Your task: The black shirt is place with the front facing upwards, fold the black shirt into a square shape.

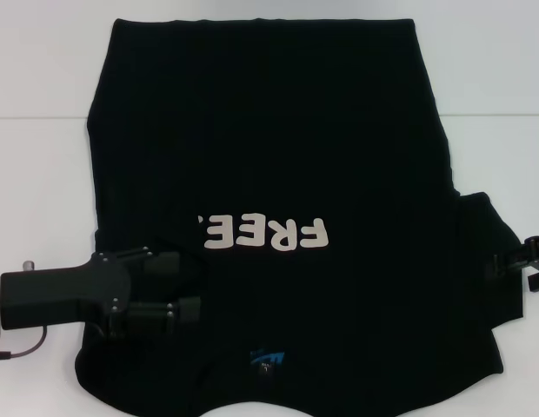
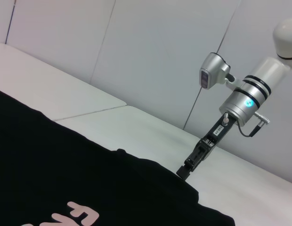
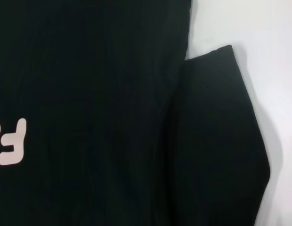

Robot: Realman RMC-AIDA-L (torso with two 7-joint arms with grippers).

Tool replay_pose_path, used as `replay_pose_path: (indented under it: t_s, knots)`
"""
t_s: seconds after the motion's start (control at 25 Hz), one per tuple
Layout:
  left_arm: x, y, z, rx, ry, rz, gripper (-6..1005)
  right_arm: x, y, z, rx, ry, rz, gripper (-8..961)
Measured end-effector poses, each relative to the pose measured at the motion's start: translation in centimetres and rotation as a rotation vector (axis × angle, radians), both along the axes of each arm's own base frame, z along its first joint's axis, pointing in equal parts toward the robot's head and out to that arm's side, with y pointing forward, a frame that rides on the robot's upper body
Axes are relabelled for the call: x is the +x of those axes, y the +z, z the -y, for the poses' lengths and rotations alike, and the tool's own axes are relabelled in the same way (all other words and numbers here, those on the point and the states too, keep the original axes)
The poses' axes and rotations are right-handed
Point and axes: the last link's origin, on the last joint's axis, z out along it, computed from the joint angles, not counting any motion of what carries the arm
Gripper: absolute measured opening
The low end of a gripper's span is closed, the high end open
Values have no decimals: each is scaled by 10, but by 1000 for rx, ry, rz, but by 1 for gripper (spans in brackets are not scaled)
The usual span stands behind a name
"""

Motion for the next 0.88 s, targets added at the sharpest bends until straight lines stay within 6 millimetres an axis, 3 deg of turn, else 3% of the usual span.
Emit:
replay_pose_path:
  t_s: [0.88]
  knots:
    - [0,-1,0,-3,4,3,935,-7,-16,-4,-15,22,-18,851]
